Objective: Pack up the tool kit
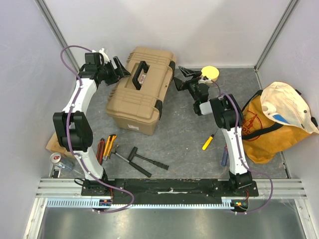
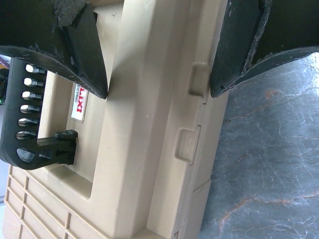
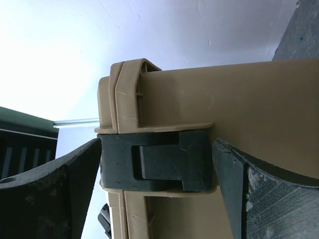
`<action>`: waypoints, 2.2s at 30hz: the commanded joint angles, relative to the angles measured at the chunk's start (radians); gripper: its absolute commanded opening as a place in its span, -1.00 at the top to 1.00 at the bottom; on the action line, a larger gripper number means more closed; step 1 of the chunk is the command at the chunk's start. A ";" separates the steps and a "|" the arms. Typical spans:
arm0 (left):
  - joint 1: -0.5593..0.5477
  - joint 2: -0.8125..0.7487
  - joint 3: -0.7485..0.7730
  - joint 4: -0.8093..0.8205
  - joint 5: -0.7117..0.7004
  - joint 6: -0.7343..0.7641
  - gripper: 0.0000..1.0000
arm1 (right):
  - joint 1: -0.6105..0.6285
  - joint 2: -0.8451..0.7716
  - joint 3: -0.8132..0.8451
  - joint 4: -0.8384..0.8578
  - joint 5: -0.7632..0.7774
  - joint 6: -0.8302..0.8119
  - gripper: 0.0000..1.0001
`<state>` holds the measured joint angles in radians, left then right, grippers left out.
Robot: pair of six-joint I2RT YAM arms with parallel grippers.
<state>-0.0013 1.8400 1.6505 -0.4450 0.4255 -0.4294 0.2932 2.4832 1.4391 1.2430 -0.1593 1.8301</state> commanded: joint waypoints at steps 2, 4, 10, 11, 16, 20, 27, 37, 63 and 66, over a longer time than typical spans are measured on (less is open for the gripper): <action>-0.019 0.018 0.038 0.051 0.147 0.000 -0.75 | 0.037 0.016 0.079 0.104 -0.029 -0.005 -0.96; -0.019 0.019 0.034 0.057 0.163 0.006 -0.75 | 0.046 0.032 0.107 0.105 -0.049 0.000 -0.96; -0.020 0.019 0.003 0.100 0.229 -0.011 -0.75 | 0.070 0.036 0.138 0.197 -0.072 -0.006 -0.96; -0.020 0.018 0.002 0.104 0.239 -0.011 -0.75 | 0.073 0.037 0.139 0.225 -0.069 -0.003 -0.96; -0.022 0.018 -0.003 0.106 0.251 0.000 -0.75 | 0.072 0.043 0.116 0.312 -0.026 0.026 -0.83; -0.025 0.019 0.000 0.098 0.248 0.004 -0.75 | 0.063 0.029 0.086 0.326 -0.005 0.031 -0.52; -0.031 0.033 0.002 0.072 0.229 0.015 -0.75 | 0.054 0.006 0.063 0.308 -0.008 0.024 -0.09; -0.034 0.021 0.006 0.031 0.150 0.037 -0.72 | 0.034 -0.110 -0.035 0.094 -0.051 -0.107 0.15; -0.034 -0.018 0.009 -0.011 -0.030 0.020 -0.51 | 0.027 -0.398 0.020 -0.715 -0.011 -0.632 -0.07; -0.034 -0.016 0.009 -0.011 -0.031 0.017 -0.50 | 0.026 -0.425 0.014 -0.720 0.012 -0.655 -0.08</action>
<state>-0.0120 1.8469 1.6447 -0.4259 0.4355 -0.4030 0.2981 2.1475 1.4532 0.5056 -0.1436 1.2339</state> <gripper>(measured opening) 0.805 0.538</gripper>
